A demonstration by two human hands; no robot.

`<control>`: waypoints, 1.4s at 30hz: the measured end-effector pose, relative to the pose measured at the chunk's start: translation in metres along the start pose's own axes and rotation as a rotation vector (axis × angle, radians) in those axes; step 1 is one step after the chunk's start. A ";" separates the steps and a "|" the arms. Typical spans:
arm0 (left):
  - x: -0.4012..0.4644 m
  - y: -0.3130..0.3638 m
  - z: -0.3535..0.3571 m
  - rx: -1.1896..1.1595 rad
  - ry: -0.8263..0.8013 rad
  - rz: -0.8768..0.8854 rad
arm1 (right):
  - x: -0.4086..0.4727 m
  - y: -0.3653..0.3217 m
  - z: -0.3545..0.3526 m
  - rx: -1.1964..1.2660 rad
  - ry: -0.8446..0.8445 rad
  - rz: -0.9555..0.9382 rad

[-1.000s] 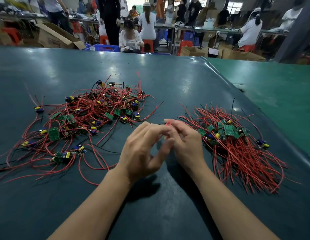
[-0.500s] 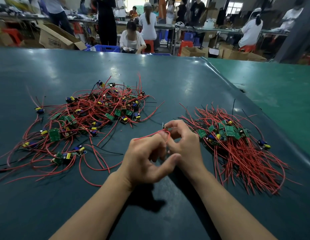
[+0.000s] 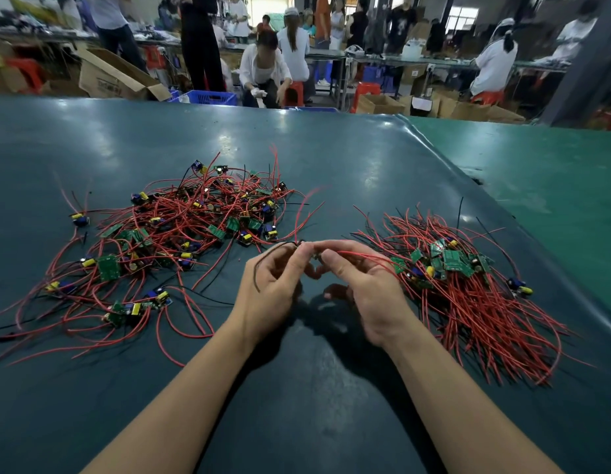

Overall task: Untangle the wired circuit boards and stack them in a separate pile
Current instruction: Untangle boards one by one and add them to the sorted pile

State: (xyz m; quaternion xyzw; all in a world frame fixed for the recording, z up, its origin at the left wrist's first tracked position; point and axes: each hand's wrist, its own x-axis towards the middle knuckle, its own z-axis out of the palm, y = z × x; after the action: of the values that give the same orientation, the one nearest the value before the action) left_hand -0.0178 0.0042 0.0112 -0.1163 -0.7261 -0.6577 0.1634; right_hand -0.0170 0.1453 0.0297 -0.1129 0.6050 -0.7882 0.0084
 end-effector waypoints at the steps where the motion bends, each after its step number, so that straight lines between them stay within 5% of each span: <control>1: 0.000 0.001 -0.001 -0.081 0.011 -0.014 | 0.000 0.000 0.000 0.022 -0.017 0.015; 5: 0.002 0.002 0.000 -0.385 0.041 -0.120 | 0.003 -0.001 -0.001 0.131 0.036 0.095; 10: 0.004 0.001 0.001 -0.478 0.008 -0.213 | 0.005 -0.001 -0.001 0.187 0.216 0.214; 18: 0.002 0.001 0.004 -0.271 -0.008 -0.131 | 0.007 0.000 -0.004 0.071 0.242 0.139; 33: -0.003 0.014 -0.002 -0.334 -0.008 -0.103 | 0.021 0.002 -0.021 -0.006 0.548 -0.133; 42: -0.003 0.009 -0.006 -0.425 -0.063 -0.136 | 0.027 -0.007 -0.035 0.165 0.703 -0.231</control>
State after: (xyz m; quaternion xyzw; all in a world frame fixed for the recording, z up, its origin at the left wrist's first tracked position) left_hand -0.0106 -0.0009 0.0190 -0.1192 -0.5822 -0.8014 0.0678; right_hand -0.0486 0.1766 0.0324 0.0979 0.4886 -0.8207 -0.2795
